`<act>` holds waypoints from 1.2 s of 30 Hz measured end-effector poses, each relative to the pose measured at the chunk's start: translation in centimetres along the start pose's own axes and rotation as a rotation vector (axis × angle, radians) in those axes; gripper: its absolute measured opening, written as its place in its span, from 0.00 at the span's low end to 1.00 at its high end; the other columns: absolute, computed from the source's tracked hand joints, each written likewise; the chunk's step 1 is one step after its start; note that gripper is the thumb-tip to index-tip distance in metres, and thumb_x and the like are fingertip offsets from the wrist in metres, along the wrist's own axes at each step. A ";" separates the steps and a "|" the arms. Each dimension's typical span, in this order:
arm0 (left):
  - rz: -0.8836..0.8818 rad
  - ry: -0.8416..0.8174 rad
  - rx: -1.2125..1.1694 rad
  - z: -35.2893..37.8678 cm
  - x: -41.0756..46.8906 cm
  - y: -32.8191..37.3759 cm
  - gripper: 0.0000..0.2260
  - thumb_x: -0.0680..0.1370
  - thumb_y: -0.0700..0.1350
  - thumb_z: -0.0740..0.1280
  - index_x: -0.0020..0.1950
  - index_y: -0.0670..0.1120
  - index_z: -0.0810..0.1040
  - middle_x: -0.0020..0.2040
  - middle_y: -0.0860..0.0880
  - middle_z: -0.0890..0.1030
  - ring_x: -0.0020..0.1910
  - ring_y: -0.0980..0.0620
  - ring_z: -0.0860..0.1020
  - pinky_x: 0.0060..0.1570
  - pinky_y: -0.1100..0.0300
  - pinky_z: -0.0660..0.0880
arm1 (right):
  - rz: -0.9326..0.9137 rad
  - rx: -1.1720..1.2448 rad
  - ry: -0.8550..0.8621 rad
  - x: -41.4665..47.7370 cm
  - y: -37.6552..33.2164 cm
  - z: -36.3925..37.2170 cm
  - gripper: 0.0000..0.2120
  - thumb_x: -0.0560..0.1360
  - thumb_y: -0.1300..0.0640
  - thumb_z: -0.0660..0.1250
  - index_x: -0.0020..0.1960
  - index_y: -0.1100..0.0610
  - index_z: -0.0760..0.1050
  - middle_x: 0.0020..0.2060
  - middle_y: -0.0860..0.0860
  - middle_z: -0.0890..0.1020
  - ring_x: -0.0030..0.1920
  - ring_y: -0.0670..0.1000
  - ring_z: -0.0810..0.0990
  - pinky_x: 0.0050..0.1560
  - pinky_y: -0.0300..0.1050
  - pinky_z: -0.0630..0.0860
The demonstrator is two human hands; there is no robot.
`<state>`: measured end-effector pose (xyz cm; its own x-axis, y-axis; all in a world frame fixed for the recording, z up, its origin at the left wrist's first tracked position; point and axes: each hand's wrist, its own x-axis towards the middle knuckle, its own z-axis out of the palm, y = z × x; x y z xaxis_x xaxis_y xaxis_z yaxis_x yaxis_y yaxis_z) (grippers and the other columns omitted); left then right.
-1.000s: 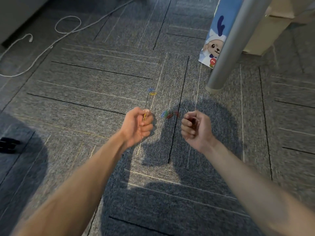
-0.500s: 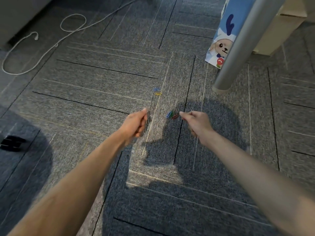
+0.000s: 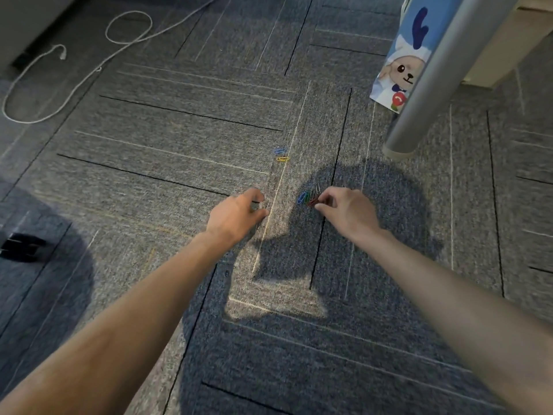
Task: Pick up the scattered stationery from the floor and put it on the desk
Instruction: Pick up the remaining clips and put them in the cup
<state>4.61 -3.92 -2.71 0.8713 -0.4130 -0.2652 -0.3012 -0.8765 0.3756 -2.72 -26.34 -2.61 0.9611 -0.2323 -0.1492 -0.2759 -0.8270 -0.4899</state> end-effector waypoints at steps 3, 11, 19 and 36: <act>-0.013 0.003 0.027 -0.1 0.4 0.4 0.11 0.78 0.53 0.65 0.59 0.52 0.73 0.46 0.53 0.82 0.27 0.55 0.80 0.27 0.57 0.79 | -0.057 -0.014 -0.006 0.6 -0.1 -0.2 0.14 0.78 0.51 0.68 0.61 0.55 0.77 0.33 0.44 0.75 0.28 0.42 0.72 0.31 0.38 0.71; -0.047 -0.076 -0.214 -0.5 0.8 0.6 0.04 0.79 0.44 0.63 0.47 0.44 0.74 0.37 0.50 0.79 0.25 0.58 0.75 0.24 0.66 0.73 | -0.079 -0.063 -0.129 1.5 -0.2 -0.6 0.07 0.79 0.54 0.66 0.52 0.57 0.79 0.36 0.47 0.78 0.29 0.42 0.72 0.30 0.34 0.67; -0.221 -0.271 -1.245 -2.0 -0.4 0.5 0.17 0.79 0.46 0.58 0.30 0.47 0.64 0.24 0.52 0.62 0.20 0.54 0.58 0.18 0.64 0.55 | 0.091 -0.024 -0.264 2.0 -1.7 -0.6 0.05 0.78 0.52 0.66 0.49 0.53 0.74 0.39 0.47 0.77 0.34 0.44 0.74 0.31 0.39 0.70; -0.211 -0.219 -1.640 -2.7 -3.8 0.2 0.16 0.82 0.53 0.54 0.38 0.48 0.69 0.27 0.54 0.63 0.23 0.58 0.58 0.22 0.65 0.54 | 0.180 1.722 -0.399 -2.4 -3.4 -2.6 0.08 0.71 0.55 0.50 0.34 0.52 0.61 0.22 0.46 0.62 0.20 0.45 0.57 0.20 0.34 0.55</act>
<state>2.24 -1.87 0.82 0.7314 -0.4776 -0.4867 0.6285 0.1954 0.7529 -4.10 -24.29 1.60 0.9327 0.0921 -0.3486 -0.3160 0.6744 -0.6673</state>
